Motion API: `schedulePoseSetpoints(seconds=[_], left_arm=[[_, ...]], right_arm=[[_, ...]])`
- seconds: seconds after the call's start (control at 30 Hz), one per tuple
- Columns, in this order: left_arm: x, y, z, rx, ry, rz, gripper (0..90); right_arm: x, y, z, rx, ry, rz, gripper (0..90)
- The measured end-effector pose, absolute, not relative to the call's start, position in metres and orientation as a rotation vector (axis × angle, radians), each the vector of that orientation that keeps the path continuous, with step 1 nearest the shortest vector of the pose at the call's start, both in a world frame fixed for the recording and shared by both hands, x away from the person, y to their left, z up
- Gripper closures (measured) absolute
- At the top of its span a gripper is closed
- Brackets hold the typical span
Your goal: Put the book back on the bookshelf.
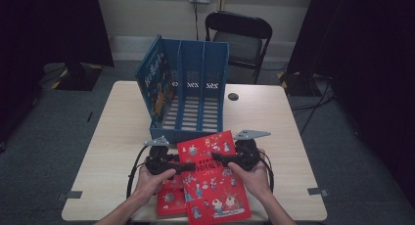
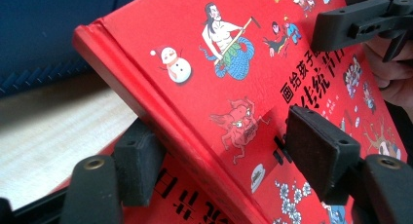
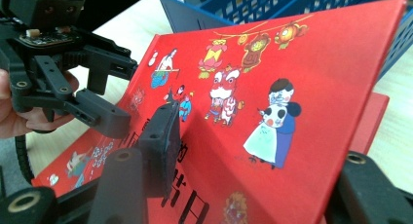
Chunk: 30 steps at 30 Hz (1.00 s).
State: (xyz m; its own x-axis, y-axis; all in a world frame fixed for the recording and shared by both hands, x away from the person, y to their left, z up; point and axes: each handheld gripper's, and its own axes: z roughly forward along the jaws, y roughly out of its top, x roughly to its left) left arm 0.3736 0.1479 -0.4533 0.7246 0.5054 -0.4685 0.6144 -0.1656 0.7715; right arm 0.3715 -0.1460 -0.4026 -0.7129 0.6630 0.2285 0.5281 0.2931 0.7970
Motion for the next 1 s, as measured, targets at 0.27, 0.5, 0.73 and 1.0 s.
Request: schedulePoseSetpoints(seconds=[0.27, 0.5, 0.73, 1.0], left_arm=[[0.368, 0.159, -0.438, 1.788, 0.849, -0.072, 40.4], [0.368, 0.161, -0.425, 1.774, 0.832, -0.005, 41.5], [0.37, 0.164, -0.42, 1.762, 0.837, 0.016, 40.2], [0.371, 0.17, -0.403, 1.731, 0.804, 0.075, 43.2]], right_arm=[[0.363, -0.14, -0.389, 1.068, 2.351, 1.431, 46.4], [0.363, -0.138, -0.383, 1.058, 2.314, 1.472, 46.4], [0.364, -0.135, -0.379, 1.043, 2.289, 1.491, 46.4], [0.365, -0.13, -0.366, 1.005, 2.249, 1.514, 46.6]])
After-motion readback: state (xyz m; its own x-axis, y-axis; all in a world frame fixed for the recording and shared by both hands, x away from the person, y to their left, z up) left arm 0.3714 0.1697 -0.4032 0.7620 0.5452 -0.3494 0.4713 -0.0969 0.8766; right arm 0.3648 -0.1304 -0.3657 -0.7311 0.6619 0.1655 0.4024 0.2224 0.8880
